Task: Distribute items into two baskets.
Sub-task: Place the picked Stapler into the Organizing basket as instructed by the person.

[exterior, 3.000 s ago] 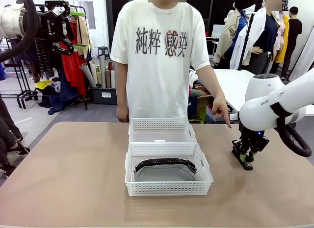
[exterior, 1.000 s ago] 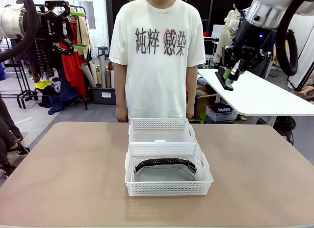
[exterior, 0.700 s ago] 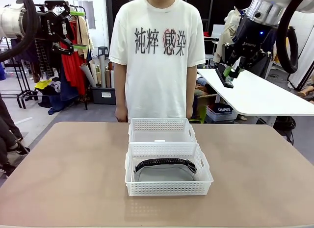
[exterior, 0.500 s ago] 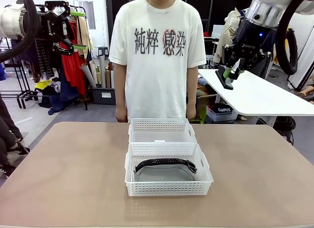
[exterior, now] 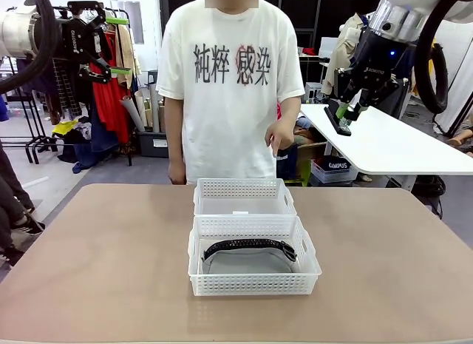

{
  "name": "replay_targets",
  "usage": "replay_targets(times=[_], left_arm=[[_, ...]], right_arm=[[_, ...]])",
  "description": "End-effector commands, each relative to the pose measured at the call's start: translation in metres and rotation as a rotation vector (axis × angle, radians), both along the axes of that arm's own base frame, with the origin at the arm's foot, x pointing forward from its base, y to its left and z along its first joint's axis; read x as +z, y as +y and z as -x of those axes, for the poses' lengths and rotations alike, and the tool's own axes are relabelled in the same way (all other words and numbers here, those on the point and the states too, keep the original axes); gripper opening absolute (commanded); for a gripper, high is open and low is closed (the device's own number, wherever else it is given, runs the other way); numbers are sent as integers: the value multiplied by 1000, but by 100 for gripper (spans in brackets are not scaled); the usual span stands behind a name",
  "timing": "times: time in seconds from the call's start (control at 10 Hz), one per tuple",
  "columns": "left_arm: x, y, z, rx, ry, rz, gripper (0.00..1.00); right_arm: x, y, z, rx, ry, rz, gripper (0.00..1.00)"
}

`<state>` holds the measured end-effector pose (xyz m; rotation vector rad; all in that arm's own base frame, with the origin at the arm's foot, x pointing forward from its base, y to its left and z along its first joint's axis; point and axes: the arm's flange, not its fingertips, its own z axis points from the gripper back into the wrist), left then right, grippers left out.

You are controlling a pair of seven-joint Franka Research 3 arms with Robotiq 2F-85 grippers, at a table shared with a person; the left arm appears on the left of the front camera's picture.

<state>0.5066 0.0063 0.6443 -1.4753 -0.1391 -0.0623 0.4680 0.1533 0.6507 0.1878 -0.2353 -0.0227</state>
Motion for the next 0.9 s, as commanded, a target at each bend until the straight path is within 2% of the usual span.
replay_targets(times=[0.0,0.8], left_arm=[[1,1,1,0,-1,1,100],[1,1,1,0,-1,1,100]], right_arm=[[1,0,3,5,-3,0,0],[1,0,3,5,-3,0,0]])
